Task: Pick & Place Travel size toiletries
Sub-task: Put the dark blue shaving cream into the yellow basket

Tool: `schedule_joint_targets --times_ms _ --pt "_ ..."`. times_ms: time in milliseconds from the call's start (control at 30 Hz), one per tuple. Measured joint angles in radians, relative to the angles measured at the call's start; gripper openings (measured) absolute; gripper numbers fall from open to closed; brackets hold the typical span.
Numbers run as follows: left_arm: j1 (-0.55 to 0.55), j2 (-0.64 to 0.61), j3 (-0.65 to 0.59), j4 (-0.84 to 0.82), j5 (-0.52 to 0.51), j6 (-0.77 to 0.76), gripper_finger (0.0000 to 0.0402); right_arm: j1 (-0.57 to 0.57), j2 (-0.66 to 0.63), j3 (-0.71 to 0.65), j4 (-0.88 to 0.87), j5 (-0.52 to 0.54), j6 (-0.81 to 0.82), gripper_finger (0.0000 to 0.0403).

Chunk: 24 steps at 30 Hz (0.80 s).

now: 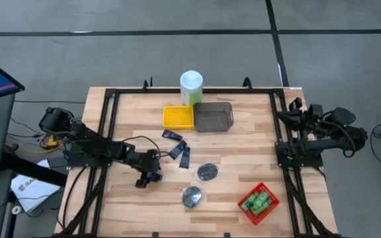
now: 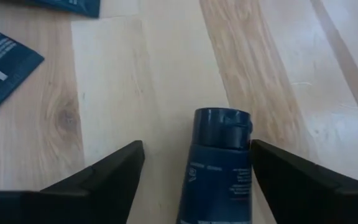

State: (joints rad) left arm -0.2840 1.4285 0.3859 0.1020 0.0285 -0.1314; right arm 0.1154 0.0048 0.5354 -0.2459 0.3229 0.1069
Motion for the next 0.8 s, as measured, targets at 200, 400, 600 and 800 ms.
schedule_joint_targets --times_ms 200,400,600,800 --pt "0.000 -0.015 -0.002 0.002 -0.033 -0.005 0.0221 0.000 0.000 0.000 -0.002 0.000 0.010 0.0001" --pt "0.001 -0.015 -0.004 0.010 -0.048 -0.008 0.0142 0.000 0.000 0.000 -0.012 0.000 0.010 0.0001" --pt "0.006 -0.070 -0.010 0.002 -0.058 -0.010 0.0122 0.000 0.000 0.000 -0.020 0.001 0.009 0.0001" --pt "0.034 -0.180 -0.008 0.018 -0.166 0.002 0.0154 0.000 0.000 0.000 -0.028 0.001 0.007 0.0001"
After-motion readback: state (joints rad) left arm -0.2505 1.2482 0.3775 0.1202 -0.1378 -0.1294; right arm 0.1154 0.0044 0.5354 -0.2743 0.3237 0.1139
